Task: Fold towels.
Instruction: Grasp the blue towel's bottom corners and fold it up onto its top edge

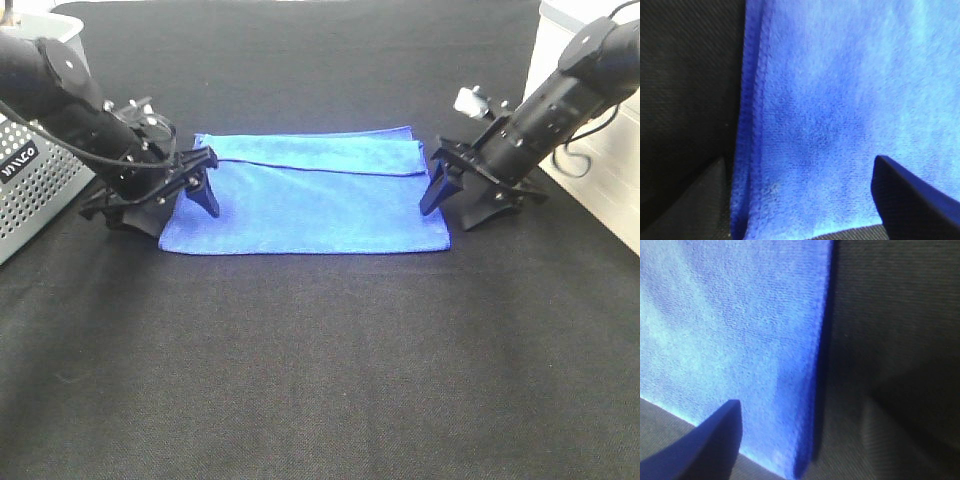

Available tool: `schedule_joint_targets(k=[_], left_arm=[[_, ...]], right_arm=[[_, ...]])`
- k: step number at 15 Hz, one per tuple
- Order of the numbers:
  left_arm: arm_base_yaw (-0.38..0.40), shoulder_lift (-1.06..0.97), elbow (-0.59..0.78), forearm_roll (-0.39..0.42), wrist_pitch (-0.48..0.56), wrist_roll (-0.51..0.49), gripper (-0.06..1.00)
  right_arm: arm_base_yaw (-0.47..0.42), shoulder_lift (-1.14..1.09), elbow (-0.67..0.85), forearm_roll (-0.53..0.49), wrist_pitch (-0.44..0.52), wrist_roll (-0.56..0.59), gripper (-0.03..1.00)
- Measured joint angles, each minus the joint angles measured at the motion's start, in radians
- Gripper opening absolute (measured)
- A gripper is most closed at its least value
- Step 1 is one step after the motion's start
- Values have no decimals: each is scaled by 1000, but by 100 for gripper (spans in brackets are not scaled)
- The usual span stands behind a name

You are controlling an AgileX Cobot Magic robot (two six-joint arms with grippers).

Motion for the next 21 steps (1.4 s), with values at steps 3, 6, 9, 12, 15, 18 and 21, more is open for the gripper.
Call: schedule_joint_targets(k=[3, 6, 9, 12, 15, 18, 21], left_arm=[[-8, 8, 0, -20, -2, 3, 71], [-44, 25, -1, -36, -21, 12, 35], [-44, 31, -1, -37, 1, 12, 3], [-31, 14, -1, 9, 129, 12, 3], [-28, -59, 37, 68, 223, 27, 3], [-28, -161, 248, 70, 229, 45, 3], [-28, -244, 416, 57, 160, 52, 3]], right_arm=[[42, 10, 0, 22, -29, -14, 61], [53, 20, -1, 31, -52, 13, 40], [53, 26, -1, -11, -44, 61, 0], [53, 11, 14, -26, 7, 65, 0], [54, -70, 126, -25, 24, 65, 0], [60, -196, 361, -18, -28, 58, 0], [61, -288, 557, -3, -110, 55, 0]])
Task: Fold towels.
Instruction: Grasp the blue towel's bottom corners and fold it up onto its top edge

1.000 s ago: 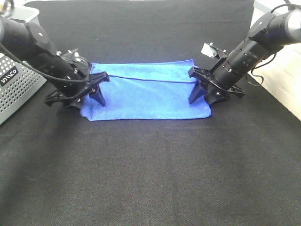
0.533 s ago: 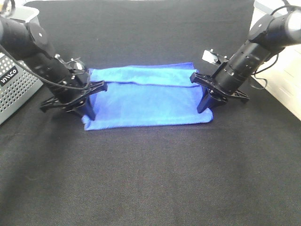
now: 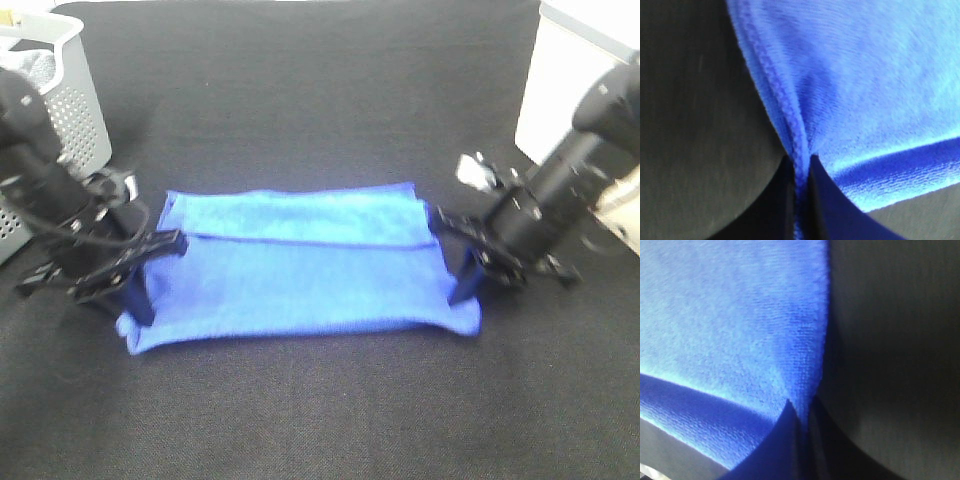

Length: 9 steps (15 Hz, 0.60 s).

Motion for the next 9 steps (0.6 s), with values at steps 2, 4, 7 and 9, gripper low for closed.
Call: schedule_joint_targets(k=[2, 4, 7, 9], left_arm=[[-1, -11, 37, -9, -2, 0, 3], [-6, -11, 41, -14, 0, 3, 3], [-6, -11, 11, -14, 1, 3, 3], [-6, -11, -72, -9, -2, -11, 3]], right_arm=[[1, -21, 68, 7, -25, -18, 0], [1, -27, 78, 8, -29, -24, 0], [1, -28, 53, 3, -28, -24, 0], [1, -28, -28, -9, -27, -24, 0]])
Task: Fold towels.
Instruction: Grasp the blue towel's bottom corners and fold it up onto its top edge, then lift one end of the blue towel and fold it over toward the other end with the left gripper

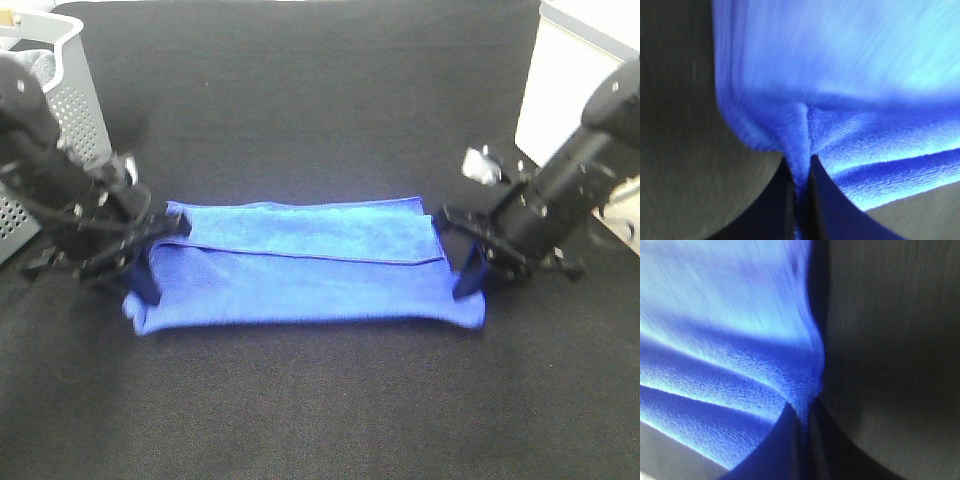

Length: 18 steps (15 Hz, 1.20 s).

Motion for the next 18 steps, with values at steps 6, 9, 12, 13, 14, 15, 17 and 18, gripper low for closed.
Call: schedule_joint_targets(k=[6, 9, 12, 13, 14, 15, 17, 18], left_arm=[[6, 90, -275, 63, -41, -85, 3], [9, 172, -377, 103, -55, -128, 3], [9, 237, -409, 104, -61, -133, 8], [9, 244, -409, 104, -76, -130, 16], [9, 244, -409, 104, -88, -117, 31], [9, 244, -413, 104, -104, -107, 46], [9, 242, -414, 103, -106, -95, 69], [9, 232, -414, 103, -103, -94, 74]], right_arm=[[-1, 100, -308, -9, 0, 4, 0], [-1, 188, -387, -11, -5, 7, 0], [-1, 225, -392, -11, -25, 7, 7], [-1, 227, -392, -15, -26, 7, 18], [-1, 227, -392, -16, -26, 7, 36], [-1, 227, -392, -18, -26, 7, 52], [-1, 227, -392, -23, -14, 7, 73], [-1, 227, -392, -23, 2, 6, 76]])
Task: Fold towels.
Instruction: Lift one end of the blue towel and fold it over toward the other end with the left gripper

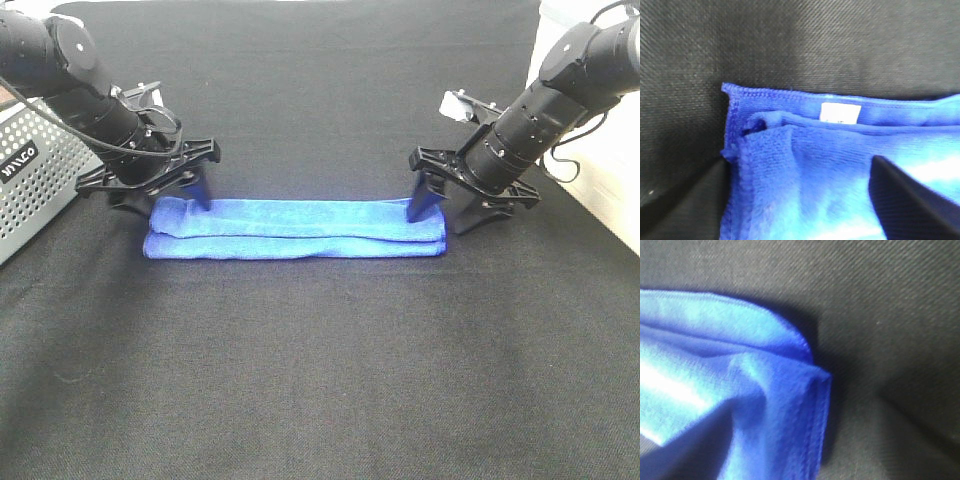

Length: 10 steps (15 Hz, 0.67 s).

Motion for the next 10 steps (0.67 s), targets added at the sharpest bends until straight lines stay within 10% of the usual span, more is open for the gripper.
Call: schedule_joint_targets(k=[10], left_arm=[[0, 7, 0, 117, 32, -76, 76]], right_arm=[[0, -3, 0, -11, 82, 2, 78]])
